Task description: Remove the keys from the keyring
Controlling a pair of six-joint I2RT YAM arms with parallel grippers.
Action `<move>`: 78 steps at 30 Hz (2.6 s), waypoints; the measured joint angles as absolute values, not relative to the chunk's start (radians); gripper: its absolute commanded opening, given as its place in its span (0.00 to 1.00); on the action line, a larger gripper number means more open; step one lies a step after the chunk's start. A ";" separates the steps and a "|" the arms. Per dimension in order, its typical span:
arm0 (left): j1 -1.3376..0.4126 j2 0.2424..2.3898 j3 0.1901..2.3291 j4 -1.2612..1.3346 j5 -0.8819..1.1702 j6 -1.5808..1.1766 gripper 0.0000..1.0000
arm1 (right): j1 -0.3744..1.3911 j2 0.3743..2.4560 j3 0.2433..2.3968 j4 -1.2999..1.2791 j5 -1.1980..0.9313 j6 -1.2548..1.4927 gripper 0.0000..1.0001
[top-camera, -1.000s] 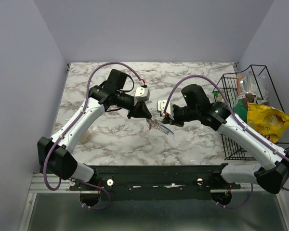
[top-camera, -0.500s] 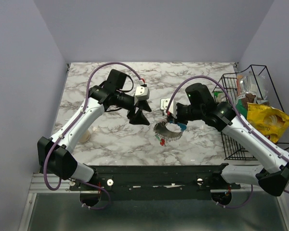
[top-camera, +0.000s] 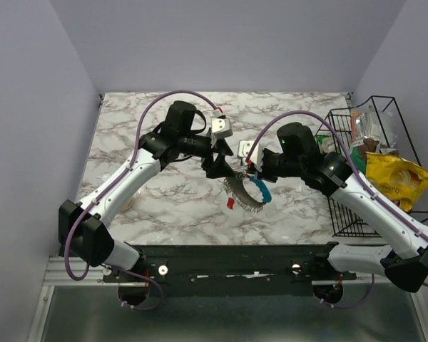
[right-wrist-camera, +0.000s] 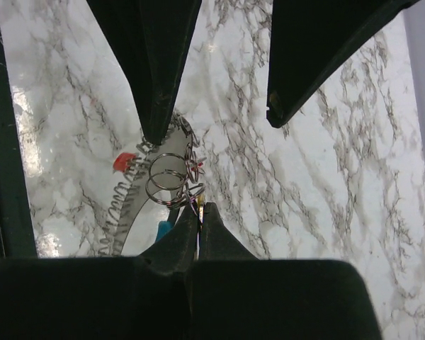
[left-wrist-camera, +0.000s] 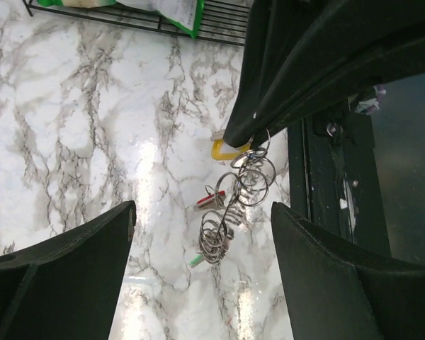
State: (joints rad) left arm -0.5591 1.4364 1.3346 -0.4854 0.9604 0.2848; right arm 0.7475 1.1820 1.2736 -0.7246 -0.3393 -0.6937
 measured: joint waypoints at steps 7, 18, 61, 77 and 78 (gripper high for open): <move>-0.563 1.436 1.359 -0.453 0.868 0.232 0.75 | 0.748 1.198 1.274 -0.682 -0.264 -0.608 0.01; -0.581 1.436 1.369 -0.453 0.812 0.220 0.74 | 0.748 1.219 1.274 -0.671 -0.219 -0.527 0.01; -0.692 1.441 1.425 -0.474 0.643 0.323 0.60 | 0.672 1.205 1.287 -0.690 -0.306 -0.374 0.01; -0.756 1.429 1.385 -0.555 0.660 0.374 0.71 | 0.621 1.214 1.306 -0.643 -0.298 -0.312 0.01; -0.759 1.430 1.385 -0.549 0.649 0.369 0.71 | 0.620 1.215 1.307 -0.641 -0.297 -0.311 0.01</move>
